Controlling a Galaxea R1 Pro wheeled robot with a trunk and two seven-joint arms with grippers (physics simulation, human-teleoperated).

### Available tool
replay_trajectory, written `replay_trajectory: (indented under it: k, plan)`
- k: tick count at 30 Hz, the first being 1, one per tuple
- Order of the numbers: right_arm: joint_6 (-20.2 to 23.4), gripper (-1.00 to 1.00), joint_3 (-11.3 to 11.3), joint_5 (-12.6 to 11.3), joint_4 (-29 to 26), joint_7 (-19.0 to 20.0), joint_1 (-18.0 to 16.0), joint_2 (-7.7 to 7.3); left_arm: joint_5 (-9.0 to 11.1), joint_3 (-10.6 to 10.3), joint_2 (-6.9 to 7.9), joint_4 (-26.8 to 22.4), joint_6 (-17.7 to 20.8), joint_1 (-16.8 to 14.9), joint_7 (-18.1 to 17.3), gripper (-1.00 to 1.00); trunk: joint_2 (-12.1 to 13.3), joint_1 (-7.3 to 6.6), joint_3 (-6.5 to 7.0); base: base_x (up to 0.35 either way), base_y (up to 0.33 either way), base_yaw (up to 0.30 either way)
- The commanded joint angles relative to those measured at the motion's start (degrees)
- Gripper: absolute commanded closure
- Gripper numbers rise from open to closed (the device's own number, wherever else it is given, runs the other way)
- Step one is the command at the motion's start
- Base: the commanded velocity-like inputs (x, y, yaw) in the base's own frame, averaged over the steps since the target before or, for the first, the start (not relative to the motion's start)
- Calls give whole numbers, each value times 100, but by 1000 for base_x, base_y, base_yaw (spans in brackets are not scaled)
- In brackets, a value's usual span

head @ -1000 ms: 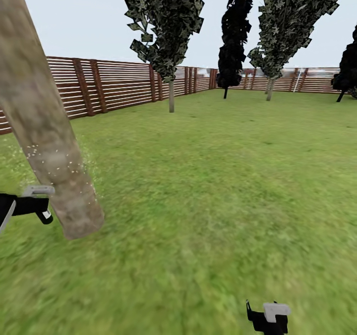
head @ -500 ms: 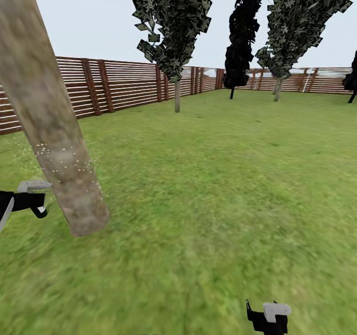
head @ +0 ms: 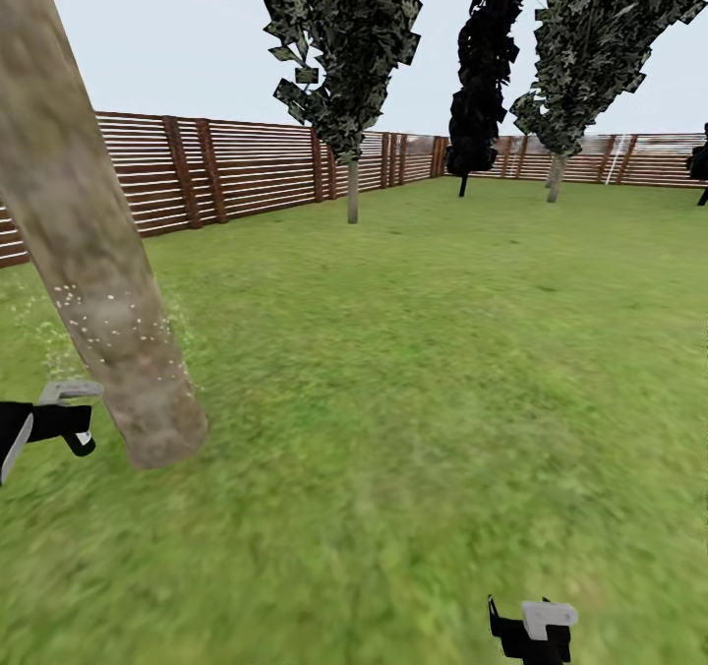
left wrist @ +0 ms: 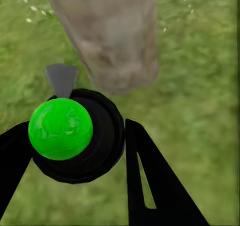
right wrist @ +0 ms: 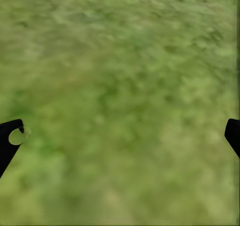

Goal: In the garden, pick up the pesticide atomizer on the floor and spray pesticide onto both trees until each tree trunk is fully covered.

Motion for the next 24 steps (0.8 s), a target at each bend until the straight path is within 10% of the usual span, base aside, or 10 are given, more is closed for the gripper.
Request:
replay_trajectory:
  k: [1, 21, 24]
  plan:
    - [0, -100, 0, -1, 0, 0, 0, 2, 1, 0, 0, 30, -2, 0, -1, 100, 0, 0, 0, 8, -272, 183]
    - [0, -100, 0, -5, 0, -1, 0, 2, 0, 7, -3, 1047, -893, 29, 457, 100, 0, 0, 0, 97, -198, 87]
    - [0, -100, 0, -4, 0, 0, 0, 2, 8, 0, -179, 931, -956, 237, 552, 100, 0, 0, 0, 13, -1, 56]
